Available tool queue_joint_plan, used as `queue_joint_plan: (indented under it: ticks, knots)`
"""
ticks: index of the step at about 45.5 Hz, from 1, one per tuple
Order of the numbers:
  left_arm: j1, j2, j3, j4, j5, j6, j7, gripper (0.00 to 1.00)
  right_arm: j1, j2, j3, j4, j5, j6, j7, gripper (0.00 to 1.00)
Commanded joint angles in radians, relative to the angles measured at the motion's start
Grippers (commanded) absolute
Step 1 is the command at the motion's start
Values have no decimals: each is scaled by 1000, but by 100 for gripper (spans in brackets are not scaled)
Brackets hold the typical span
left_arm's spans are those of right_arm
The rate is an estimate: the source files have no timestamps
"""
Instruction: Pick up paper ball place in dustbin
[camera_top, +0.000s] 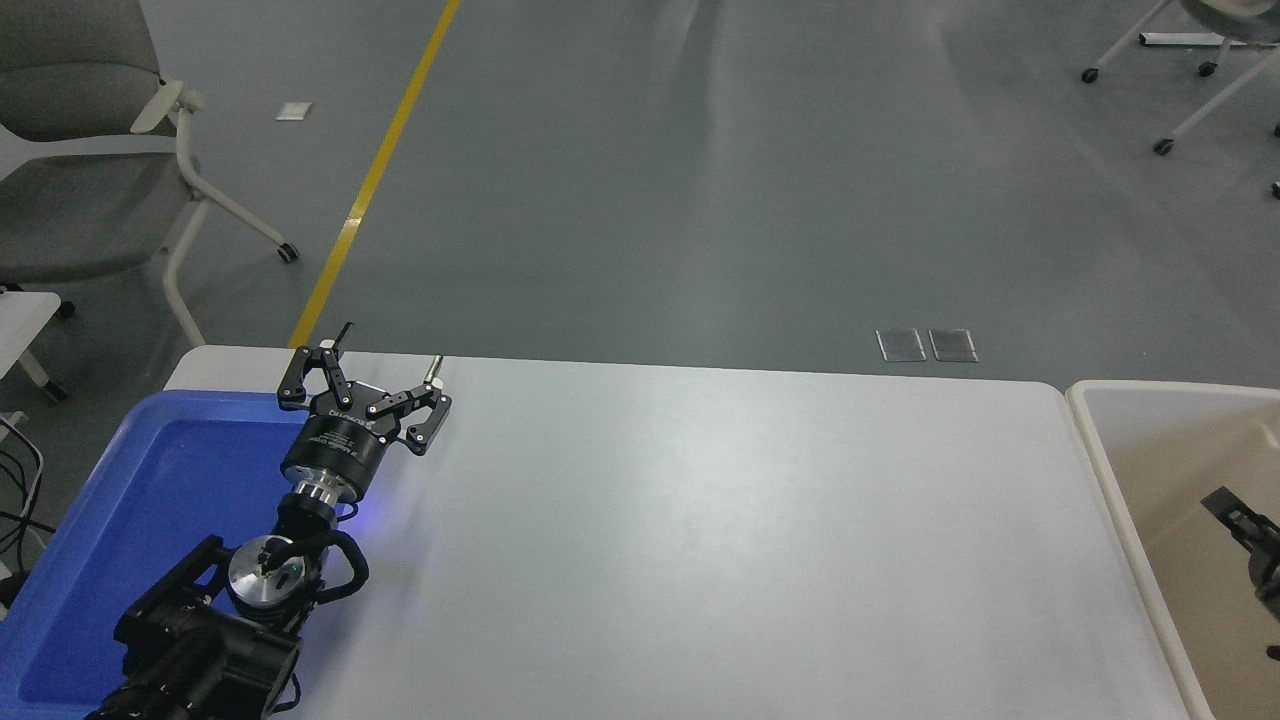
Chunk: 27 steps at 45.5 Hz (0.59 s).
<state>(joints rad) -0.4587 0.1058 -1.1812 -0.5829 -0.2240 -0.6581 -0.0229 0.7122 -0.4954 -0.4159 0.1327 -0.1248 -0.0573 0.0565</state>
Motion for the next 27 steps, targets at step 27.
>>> queue_joint_plan:
  ticks: [27]
  knots:
    - [0, 0, 0, 0, 0, 0, 0, 99, 487, -146, 554, 237, -3, 2, 101, 100]
